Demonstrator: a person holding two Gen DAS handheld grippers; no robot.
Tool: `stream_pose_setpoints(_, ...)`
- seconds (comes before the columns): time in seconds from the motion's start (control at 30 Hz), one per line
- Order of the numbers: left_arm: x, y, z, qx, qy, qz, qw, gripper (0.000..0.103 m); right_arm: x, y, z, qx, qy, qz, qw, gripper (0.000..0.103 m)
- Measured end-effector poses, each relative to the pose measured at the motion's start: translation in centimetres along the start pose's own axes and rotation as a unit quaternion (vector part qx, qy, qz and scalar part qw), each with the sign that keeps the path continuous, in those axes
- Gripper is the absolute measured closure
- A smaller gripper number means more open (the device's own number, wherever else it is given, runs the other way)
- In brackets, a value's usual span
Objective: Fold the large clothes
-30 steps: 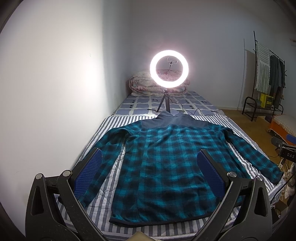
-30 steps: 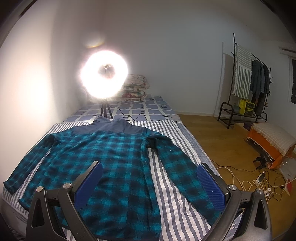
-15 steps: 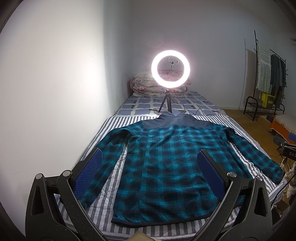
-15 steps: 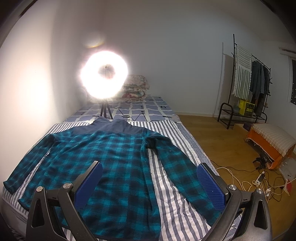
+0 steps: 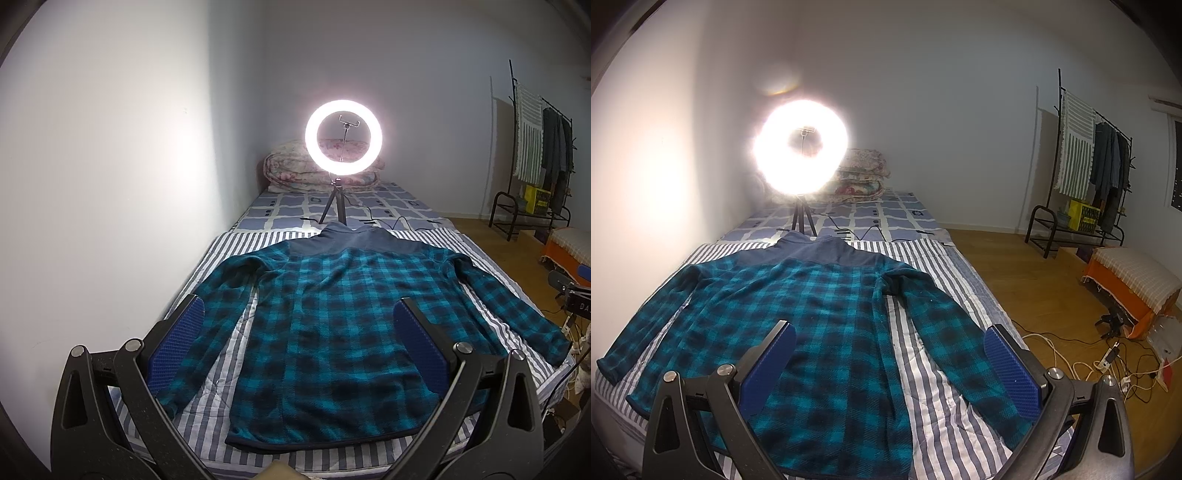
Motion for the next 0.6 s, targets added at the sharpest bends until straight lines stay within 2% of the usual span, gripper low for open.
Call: stream_pose_setpoints(0.6, 0.9, -0.1, -1.1, -0.014, 0.000, 0.000, 0.9999, 0.000, 0.1, 0.4, -1.3, -0.004, -0.010, -0.005, 1.000, 0.000)
Point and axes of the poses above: each gripper's, at about its wrist camera, not at the fingertips, and y roughly the way its jaws point, z to its right, x to its underside, the point moved 10 cm from there along y, roughly the way its jaws point, and after that the axes turned 3 degrees about y, right-handed, at the moved point
